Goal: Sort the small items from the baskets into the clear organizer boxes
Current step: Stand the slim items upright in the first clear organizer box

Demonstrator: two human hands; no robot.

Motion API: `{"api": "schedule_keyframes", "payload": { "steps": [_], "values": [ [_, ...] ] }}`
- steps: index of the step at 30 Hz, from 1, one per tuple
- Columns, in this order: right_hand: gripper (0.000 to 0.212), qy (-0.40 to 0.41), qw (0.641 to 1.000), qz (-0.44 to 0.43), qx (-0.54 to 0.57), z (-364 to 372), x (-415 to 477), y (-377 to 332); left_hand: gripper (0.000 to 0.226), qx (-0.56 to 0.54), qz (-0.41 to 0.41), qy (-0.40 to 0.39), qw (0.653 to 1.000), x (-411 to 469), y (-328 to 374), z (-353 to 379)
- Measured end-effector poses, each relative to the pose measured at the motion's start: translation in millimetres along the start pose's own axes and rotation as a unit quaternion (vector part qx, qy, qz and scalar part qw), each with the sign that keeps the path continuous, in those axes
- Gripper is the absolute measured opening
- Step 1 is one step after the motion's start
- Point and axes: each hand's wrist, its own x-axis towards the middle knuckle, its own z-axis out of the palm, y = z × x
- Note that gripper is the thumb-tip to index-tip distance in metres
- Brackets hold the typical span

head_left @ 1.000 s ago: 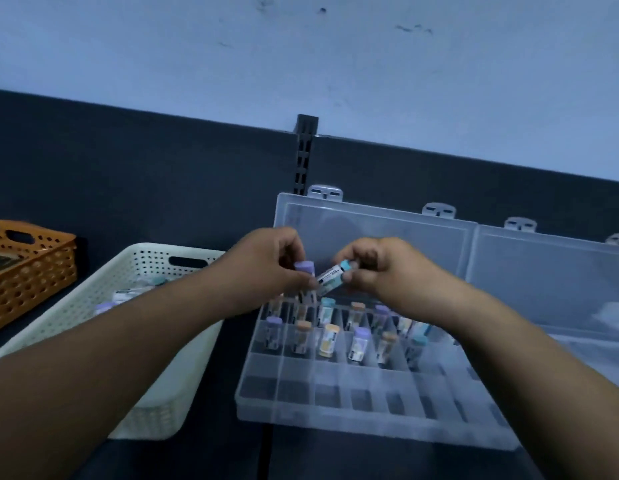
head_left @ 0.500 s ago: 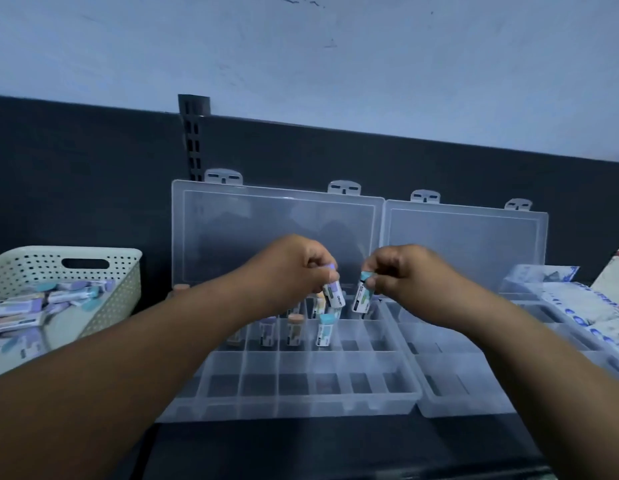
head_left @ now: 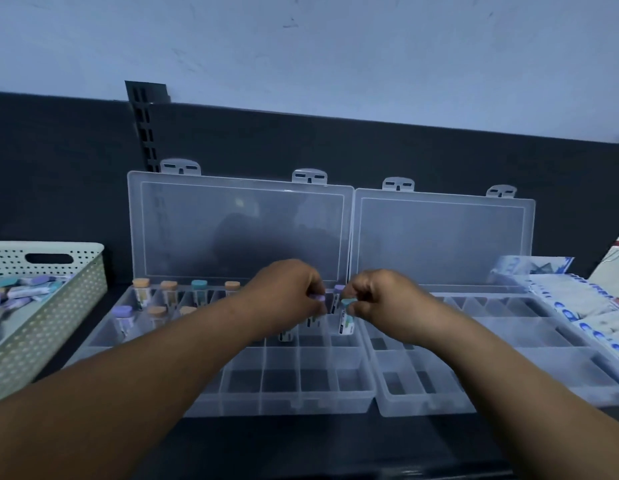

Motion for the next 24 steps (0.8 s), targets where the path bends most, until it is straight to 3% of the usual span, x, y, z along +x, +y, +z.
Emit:
{"api": "schedule_keyframes", "payload": {
  "steps": [16, 24],
  "values": [
    [0.011, -0.003, 1.000, 0.002, -0.004, 28.6, 10.2, 22.6, 0.013, 0.090, -0.006, -0.018, 0.996, 7.2, -13.2, 24.6],
    [0.037, -0.001, 0.999, 0.016, -0.048, 19.8, 7.1, 11.5, 0.020, 0.109, 0.009, -0.008, 0.994, 5.4, -16.6, 22.1]
  ]
}}
